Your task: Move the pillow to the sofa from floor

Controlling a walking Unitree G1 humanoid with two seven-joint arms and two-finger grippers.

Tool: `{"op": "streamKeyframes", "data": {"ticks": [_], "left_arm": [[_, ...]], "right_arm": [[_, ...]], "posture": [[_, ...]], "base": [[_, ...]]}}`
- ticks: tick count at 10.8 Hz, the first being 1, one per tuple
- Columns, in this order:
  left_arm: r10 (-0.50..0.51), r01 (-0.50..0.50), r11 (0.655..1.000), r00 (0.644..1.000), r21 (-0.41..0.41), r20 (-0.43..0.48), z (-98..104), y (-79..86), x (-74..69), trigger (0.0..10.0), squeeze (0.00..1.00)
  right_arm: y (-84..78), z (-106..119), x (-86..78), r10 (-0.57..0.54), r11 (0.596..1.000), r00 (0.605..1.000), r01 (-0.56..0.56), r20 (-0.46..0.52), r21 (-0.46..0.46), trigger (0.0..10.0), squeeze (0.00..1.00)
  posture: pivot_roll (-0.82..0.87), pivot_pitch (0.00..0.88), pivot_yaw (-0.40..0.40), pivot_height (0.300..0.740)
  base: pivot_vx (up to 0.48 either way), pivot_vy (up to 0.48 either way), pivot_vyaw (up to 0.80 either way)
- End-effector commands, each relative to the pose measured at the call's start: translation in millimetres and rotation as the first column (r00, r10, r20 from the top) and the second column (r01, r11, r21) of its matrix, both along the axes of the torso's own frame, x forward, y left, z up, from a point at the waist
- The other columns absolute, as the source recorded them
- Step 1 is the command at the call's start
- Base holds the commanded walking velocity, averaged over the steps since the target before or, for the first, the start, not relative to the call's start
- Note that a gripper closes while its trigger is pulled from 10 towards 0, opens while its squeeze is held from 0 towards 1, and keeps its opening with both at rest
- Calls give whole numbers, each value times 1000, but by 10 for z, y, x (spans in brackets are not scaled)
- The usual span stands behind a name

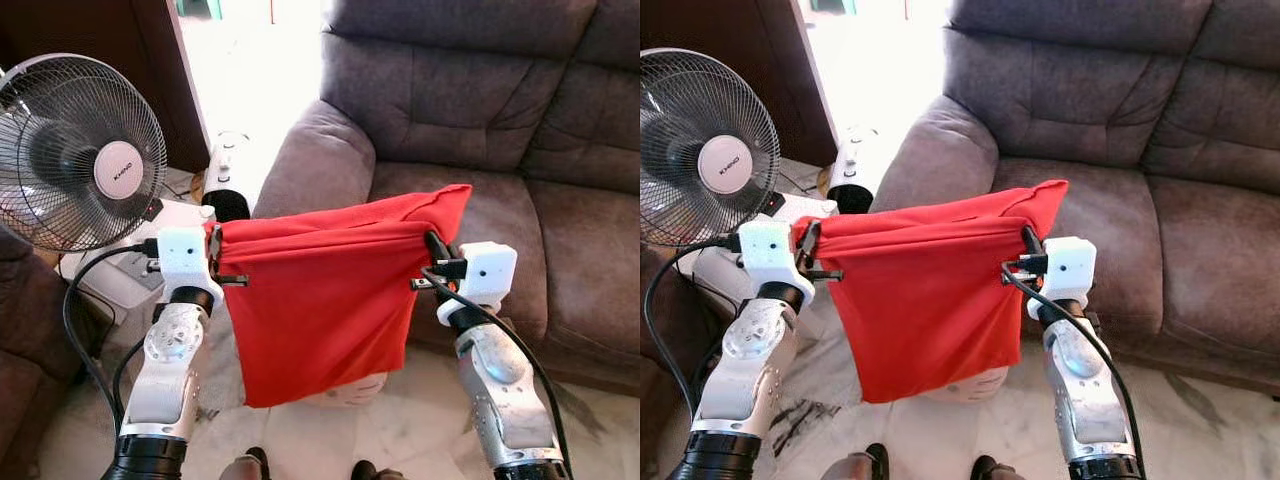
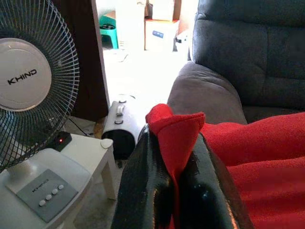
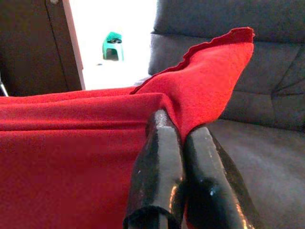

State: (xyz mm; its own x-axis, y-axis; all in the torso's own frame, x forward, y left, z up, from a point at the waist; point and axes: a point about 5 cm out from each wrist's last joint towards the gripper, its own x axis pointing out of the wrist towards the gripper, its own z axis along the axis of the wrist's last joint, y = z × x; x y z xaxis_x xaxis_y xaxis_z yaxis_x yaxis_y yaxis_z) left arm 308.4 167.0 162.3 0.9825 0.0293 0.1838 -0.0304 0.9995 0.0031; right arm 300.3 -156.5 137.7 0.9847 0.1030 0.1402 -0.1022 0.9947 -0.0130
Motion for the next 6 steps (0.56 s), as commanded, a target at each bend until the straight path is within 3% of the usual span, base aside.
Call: {"op": "streamKeyframes", "data": {"ticks": [1,5,6], "left_arm": [[141,-141,990,988,-11,60,105,297,-22,10000,0],[105,-104,994,994,-22,36,37,190,3,10000,0],[104,-103,995,994,-11,36,41,197,17,10000,0]], "right_arm": [[-185,120,27,-97,995,993,95,61,42,10000,0],[-127,105,111,-94,994,995,91,41,59,10000,0],[-118,119,115,-88,994,995,85,50,67,10000,0]], "posture": [[76,103,-14,740],[79,107,-14,740],[78,109,-13,740]], "base": [[0,0,0],[0,0,0],[0,-255,0]]}}
